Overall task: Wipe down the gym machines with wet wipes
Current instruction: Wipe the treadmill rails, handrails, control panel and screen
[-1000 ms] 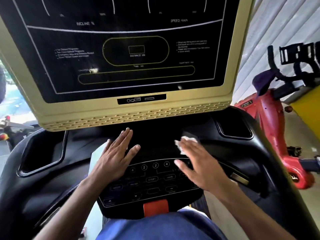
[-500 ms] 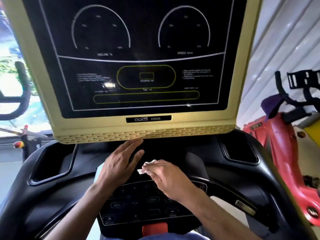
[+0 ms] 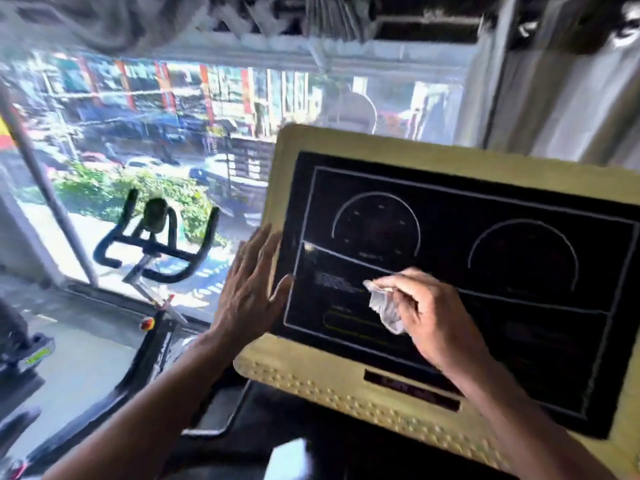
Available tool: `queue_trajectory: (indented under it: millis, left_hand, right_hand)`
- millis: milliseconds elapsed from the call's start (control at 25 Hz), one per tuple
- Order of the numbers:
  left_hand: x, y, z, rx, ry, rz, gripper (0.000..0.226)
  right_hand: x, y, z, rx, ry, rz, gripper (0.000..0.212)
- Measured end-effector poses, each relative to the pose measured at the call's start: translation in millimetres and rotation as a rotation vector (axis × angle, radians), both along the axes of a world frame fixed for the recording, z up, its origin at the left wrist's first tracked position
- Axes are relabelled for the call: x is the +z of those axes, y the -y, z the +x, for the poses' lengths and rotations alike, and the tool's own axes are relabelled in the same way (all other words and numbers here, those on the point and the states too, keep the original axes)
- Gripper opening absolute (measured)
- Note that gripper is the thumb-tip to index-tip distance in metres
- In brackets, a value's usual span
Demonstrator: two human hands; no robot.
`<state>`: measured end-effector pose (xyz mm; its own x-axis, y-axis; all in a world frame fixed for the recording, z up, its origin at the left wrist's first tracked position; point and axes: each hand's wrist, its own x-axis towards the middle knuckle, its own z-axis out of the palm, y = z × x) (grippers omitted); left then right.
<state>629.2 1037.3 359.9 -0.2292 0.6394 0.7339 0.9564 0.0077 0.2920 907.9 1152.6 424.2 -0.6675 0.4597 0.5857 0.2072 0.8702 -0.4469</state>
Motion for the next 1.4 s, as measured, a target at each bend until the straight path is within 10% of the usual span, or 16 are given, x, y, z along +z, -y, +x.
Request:
queue_trajectory:
  millis: [400,1400]
  left_hand:
    - [90,-123,-48,0.108,-0.138,0.118,0.066]
    - [89,-120,-45,0.098,-0.184,0.153,0.068]
  right_hand:
    - [165,-103,-173,0.026,0.138,0.673,0.020]
    - [172,-84,-185,-0.235,0.370,0.635,0.007]
